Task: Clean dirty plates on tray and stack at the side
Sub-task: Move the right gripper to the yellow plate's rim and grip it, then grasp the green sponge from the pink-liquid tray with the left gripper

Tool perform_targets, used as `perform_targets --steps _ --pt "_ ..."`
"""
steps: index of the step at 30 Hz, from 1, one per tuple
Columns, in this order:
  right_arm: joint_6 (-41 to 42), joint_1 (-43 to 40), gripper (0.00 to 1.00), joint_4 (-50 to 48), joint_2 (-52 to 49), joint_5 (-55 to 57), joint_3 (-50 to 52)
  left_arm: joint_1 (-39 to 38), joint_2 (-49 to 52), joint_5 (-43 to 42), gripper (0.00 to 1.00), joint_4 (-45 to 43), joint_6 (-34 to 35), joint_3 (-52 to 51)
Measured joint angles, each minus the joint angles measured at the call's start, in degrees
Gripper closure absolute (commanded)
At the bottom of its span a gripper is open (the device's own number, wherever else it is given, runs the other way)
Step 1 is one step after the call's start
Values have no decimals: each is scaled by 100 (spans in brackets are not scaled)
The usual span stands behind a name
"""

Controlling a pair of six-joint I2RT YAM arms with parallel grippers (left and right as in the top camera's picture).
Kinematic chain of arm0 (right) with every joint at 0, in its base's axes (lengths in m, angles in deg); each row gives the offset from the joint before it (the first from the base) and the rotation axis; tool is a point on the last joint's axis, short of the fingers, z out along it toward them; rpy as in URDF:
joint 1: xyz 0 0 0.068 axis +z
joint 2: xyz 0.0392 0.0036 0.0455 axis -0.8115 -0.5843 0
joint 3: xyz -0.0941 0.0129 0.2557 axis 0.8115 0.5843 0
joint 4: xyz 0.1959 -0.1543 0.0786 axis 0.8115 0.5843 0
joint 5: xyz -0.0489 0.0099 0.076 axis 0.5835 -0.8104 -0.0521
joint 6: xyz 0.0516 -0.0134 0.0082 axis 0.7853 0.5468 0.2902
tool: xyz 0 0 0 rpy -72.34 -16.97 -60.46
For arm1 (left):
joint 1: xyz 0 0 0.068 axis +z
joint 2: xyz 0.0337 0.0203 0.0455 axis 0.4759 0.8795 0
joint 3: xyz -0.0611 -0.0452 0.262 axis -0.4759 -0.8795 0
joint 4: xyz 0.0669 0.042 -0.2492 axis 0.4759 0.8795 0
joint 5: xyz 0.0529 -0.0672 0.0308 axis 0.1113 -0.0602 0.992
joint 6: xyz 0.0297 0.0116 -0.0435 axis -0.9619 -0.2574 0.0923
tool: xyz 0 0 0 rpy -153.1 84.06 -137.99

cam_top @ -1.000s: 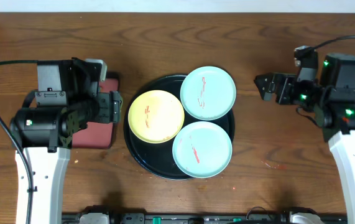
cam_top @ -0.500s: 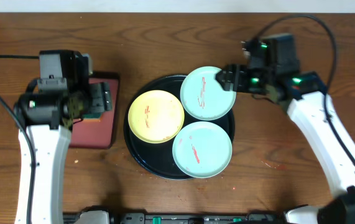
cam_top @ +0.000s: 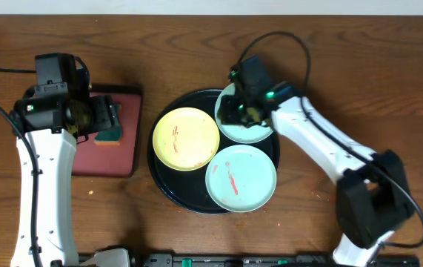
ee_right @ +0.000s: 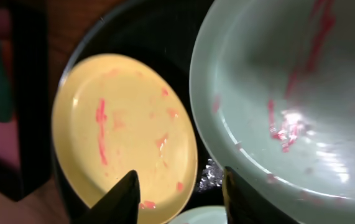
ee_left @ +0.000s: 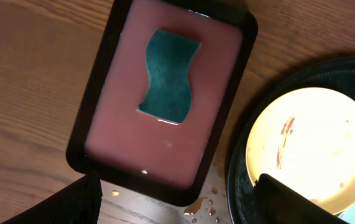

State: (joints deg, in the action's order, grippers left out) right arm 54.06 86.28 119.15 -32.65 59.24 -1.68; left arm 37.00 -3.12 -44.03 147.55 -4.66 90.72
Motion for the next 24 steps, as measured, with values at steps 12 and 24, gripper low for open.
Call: perform_targets --steps 12,24 --pt "267 529 73 -129 -787 326 0 0 66 0 21 -9 2 0" --pt "345 599 92 -155 -1099 540 -4 0 136 0 21 -37 2 0"
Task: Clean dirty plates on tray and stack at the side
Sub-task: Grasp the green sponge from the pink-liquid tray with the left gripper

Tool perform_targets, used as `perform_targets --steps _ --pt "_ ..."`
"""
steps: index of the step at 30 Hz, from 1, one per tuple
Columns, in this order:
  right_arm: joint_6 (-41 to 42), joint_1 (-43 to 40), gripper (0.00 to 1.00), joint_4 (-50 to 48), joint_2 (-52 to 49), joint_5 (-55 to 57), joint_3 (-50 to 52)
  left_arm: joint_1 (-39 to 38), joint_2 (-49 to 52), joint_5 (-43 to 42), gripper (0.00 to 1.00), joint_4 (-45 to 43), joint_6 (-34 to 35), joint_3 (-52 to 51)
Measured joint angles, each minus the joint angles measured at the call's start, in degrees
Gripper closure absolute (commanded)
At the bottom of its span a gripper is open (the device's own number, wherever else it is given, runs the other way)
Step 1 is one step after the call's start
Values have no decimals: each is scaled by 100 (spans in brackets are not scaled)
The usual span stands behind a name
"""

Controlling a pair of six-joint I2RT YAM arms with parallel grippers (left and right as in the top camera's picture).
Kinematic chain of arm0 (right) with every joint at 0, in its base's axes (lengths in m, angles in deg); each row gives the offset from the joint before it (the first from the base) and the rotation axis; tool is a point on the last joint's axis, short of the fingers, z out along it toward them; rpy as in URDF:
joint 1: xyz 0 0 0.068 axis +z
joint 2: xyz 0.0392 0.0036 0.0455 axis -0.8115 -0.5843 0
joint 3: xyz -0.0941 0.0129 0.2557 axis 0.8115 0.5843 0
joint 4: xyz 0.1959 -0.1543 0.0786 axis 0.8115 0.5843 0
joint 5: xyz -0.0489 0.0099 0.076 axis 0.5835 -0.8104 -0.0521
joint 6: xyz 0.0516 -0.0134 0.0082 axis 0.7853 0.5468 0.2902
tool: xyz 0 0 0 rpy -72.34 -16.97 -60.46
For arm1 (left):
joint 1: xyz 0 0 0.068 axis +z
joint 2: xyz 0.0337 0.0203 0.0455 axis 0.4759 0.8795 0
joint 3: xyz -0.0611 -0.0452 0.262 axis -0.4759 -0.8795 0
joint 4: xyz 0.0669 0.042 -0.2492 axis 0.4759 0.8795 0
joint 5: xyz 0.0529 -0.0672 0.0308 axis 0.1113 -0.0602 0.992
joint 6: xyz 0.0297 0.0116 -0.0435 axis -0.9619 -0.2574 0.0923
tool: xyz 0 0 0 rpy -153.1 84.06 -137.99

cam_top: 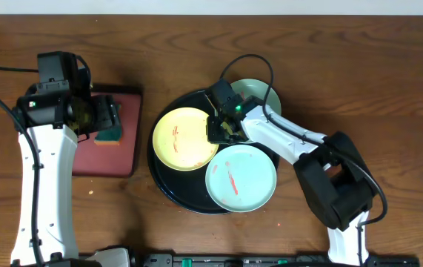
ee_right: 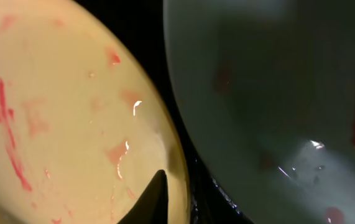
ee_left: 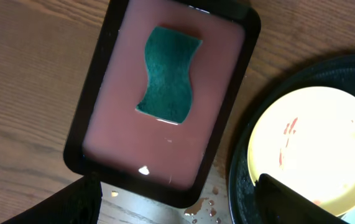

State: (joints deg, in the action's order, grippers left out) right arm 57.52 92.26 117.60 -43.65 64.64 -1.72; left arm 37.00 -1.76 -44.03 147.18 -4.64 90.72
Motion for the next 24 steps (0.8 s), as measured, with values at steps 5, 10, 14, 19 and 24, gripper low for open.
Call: perform_targets --steps 5,10,14,19,24 --pt "44 -2 99 -11 -90 -7 -50 0 37 0 21 -31 0 0" --pt "42 -2 99 -11 -98 -2 -66 0 380 -2 21 -63 -9 0" --pt "31 -2 99 -11 -98 -2 -68 0 833 -2 21 -142 -28 0" --pt "-9 -2 99 -26 -98 -4 -68 0 1335 -2 22 -339 -146 0" --pt "-46 -2 99 -50 -98 -4 -68 0 1786 0 35 -682 -560 0"
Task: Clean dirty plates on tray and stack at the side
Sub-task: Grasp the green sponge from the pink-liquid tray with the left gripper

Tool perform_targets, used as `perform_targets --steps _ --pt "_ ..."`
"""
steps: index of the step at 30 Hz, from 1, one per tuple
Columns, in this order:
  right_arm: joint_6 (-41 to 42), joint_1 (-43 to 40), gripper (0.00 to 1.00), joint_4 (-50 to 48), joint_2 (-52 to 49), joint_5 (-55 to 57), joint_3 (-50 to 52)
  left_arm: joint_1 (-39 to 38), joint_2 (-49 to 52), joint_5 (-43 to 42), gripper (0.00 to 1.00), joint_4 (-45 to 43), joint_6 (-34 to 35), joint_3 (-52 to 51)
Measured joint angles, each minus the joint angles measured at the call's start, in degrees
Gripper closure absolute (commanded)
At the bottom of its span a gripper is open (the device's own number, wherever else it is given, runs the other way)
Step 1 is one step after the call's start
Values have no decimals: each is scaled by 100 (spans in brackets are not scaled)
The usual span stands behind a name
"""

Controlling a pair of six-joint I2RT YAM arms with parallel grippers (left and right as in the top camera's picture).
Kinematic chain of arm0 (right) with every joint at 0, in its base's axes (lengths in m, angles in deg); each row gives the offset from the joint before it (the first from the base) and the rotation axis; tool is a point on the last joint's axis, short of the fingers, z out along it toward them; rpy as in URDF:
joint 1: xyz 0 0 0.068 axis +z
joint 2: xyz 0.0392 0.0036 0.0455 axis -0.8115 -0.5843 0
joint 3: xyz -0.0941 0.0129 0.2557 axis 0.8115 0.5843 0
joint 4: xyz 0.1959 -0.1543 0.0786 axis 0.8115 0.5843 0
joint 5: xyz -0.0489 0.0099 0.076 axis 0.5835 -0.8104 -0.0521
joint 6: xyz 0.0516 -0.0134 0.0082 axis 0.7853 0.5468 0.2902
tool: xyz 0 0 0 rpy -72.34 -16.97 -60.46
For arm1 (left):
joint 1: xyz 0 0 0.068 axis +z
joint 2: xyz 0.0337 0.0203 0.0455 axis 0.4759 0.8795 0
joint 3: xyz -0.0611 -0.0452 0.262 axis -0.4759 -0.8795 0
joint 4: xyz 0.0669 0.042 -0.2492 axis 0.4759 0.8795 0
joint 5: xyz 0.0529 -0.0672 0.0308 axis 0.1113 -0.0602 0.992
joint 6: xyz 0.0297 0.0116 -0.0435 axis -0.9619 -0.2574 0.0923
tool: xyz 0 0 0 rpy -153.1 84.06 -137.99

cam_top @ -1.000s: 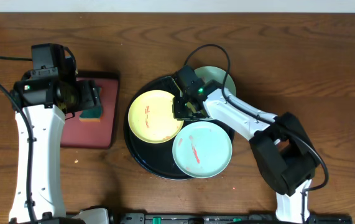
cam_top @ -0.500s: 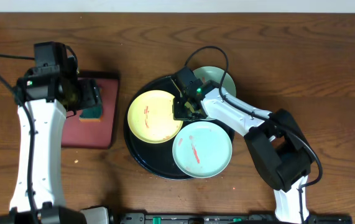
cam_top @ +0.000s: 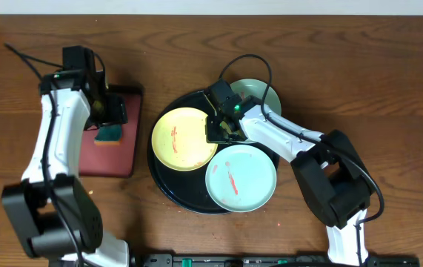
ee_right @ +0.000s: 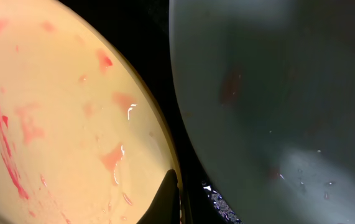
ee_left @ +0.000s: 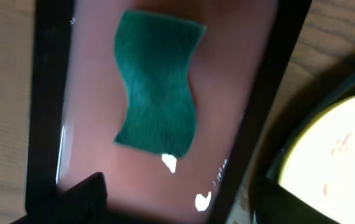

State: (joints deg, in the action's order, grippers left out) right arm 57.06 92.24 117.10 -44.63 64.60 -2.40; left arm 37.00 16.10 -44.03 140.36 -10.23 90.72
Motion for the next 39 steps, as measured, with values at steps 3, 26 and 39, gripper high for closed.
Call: perform_targets --steps 3,26,39 --pt "-31 0 99 -2 0 0 0 9 273 0 38 -282 -304 0" --pt "-85 0 99 -2 -2 0 0 444 1567 -269 74 -911 -824 20" --pt "-85 0 99 -2 -2 0 0 444 1556 -291 93 -903 -750 103"
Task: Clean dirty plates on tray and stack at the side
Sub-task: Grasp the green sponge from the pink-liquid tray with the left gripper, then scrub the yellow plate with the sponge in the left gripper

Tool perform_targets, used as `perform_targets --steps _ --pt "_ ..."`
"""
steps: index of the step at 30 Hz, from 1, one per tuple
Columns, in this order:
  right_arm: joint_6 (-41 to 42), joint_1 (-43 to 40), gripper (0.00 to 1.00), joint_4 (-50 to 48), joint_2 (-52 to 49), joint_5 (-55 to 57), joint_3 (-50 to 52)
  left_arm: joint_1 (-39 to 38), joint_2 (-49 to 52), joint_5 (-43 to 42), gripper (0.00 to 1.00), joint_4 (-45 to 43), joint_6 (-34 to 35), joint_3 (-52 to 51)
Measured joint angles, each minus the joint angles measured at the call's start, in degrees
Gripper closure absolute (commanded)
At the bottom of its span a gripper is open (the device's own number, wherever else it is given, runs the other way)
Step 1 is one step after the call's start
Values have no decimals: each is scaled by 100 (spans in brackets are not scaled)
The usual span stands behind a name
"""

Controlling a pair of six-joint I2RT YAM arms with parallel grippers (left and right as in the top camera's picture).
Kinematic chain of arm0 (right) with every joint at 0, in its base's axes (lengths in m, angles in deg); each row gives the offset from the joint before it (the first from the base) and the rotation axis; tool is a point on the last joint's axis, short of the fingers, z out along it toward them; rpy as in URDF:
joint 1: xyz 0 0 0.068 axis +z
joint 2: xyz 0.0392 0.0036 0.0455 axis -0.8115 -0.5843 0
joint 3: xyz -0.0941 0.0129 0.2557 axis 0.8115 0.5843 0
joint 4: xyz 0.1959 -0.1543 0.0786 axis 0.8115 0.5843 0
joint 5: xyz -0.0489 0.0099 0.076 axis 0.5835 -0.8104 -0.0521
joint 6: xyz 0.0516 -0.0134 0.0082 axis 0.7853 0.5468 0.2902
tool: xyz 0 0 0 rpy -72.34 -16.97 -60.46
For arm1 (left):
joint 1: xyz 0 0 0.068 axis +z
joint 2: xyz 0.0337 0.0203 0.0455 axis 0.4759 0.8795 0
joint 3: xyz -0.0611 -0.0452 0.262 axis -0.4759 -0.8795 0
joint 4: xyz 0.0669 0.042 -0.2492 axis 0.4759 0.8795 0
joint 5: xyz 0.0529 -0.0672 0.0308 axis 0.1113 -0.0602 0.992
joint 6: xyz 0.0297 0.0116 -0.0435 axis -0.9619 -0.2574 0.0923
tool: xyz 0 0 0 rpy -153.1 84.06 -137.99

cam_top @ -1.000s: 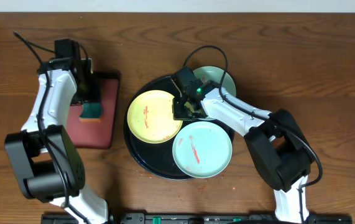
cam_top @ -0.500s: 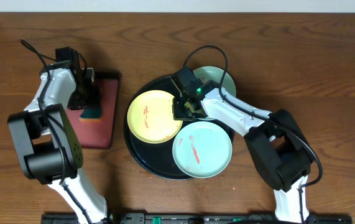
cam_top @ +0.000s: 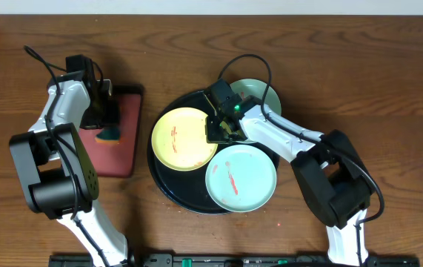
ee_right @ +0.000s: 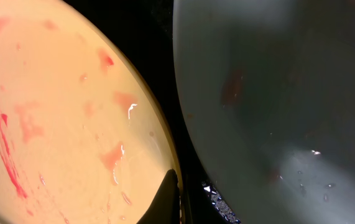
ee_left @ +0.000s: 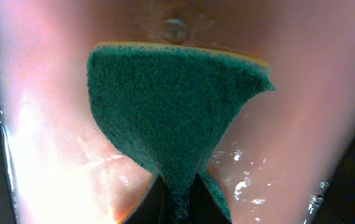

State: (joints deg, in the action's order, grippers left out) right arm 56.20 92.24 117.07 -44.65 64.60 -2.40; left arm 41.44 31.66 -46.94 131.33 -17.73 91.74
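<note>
On the round black tray (cam_top: 185, 191) lie a yellow plate (cam_top: 185, 138) with red smears, a pale green smeared plate (cam_top: 241, 178) in front and another pale green plate (cam_top: 259, 92) at the back right. My right gripper (cam_top: 217, 130) is shut on the yellow plate's (ee_right: 59, 118) right rim, one finger (ee_right: 168, 199) on top. The back green plate (ee_right: 276, 93) lies just to its right. My left gripper (ee_left: 177, 200) is down in the red tray (cam_top: 122, 156), shut on the green sponge (ee_left: 171, 106), which bulges between the fingers.
The red tray's bottom (ee_left: 301, 93) holds a shallow film of liquid. Both arms stretch over the brown wooden table (cam_top: 389, 89). Small crumbs or drops lie on the wood in front of the black tray.
My left gripper, then open a little above the sponge, is now down in the red tray and shut on the sponge. The right gripper and the plates have not moved.
First my right gripper hung open over the back green plate and my left was open high above the red tray. Then the right one was at the yellow plate's rim, later shut on it, while the left came closer to the sponge and now grips it.
</note>
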Motion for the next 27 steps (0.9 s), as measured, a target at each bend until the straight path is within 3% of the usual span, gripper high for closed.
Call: perform_targets --steps 7,15,27 --pt "0 0 99 0 0 0 0 0 -675 -63 93 216 376 44" --pt "0 0 99 -2 0 0 0 -192 -1572 -603 93 1036 774 205" --pt "0 0 99 -2 0 0 -2 -1554 -1515 -1141 93 964 1873 -459"
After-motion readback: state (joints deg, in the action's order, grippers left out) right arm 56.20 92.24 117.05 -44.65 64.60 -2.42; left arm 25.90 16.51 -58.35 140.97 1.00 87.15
